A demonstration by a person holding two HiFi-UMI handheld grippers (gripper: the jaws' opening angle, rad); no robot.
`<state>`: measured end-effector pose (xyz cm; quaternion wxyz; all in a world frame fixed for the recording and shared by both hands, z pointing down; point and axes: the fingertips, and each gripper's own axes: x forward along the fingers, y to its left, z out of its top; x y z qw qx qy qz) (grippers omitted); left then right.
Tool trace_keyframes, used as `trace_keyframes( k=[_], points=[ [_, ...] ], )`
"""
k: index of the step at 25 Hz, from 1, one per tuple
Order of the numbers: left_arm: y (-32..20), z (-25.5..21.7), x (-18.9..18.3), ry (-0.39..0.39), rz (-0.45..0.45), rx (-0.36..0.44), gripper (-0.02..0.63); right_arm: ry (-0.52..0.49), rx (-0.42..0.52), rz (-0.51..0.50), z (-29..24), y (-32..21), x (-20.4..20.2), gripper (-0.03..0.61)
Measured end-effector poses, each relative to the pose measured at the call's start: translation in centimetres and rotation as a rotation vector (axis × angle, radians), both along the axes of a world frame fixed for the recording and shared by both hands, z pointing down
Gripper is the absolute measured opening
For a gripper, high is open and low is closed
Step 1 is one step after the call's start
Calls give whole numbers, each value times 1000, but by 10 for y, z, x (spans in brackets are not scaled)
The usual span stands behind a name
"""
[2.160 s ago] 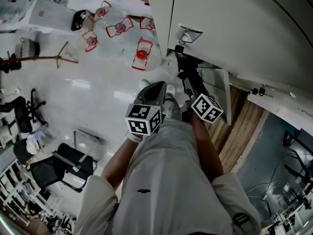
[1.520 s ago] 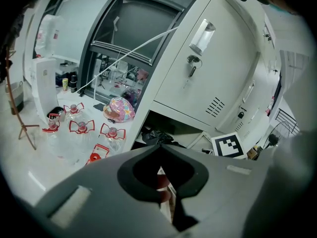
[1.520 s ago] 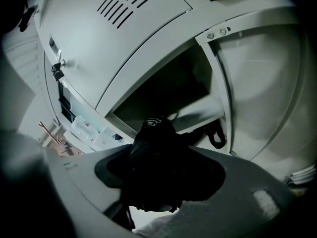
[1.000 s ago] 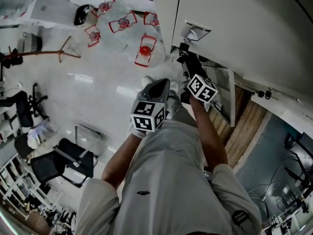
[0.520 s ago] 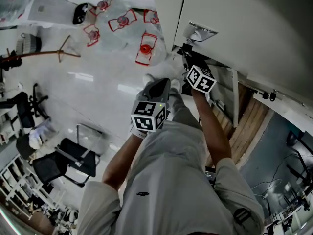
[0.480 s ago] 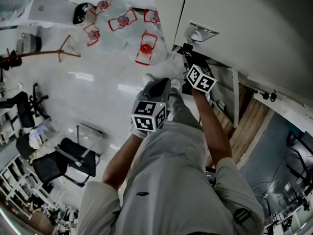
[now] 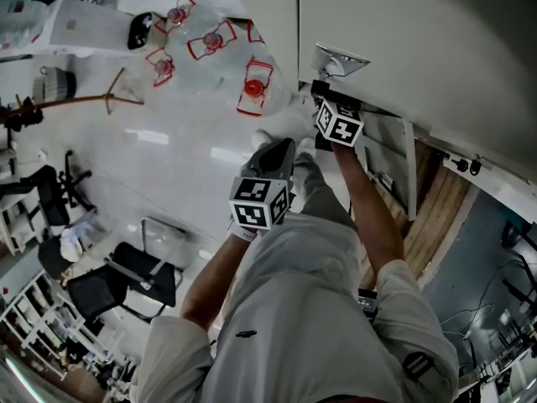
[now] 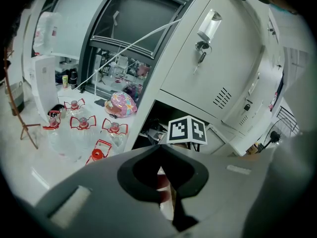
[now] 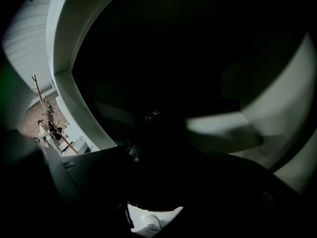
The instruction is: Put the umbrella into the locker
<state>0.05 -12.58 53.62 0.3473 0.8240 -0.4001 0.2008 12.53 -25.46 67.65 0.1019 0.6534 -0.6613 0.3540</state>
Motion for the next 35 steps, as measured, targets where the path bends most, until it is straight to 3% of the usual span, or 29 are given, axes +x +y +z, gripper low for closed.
trace_keyframes(
  k=[13,19,35],
  points=[
    [-2,-8,6,-8,4,17,18,25,-90,-80,29,-11,-7,322],
    [3,-9,12,-6,4,15,18,89,-134,-98,39,-16,-5,328],
    [19,-13,17,-9,9,14,18,86,-94,-41,30,-5,8,400]
  ],
)
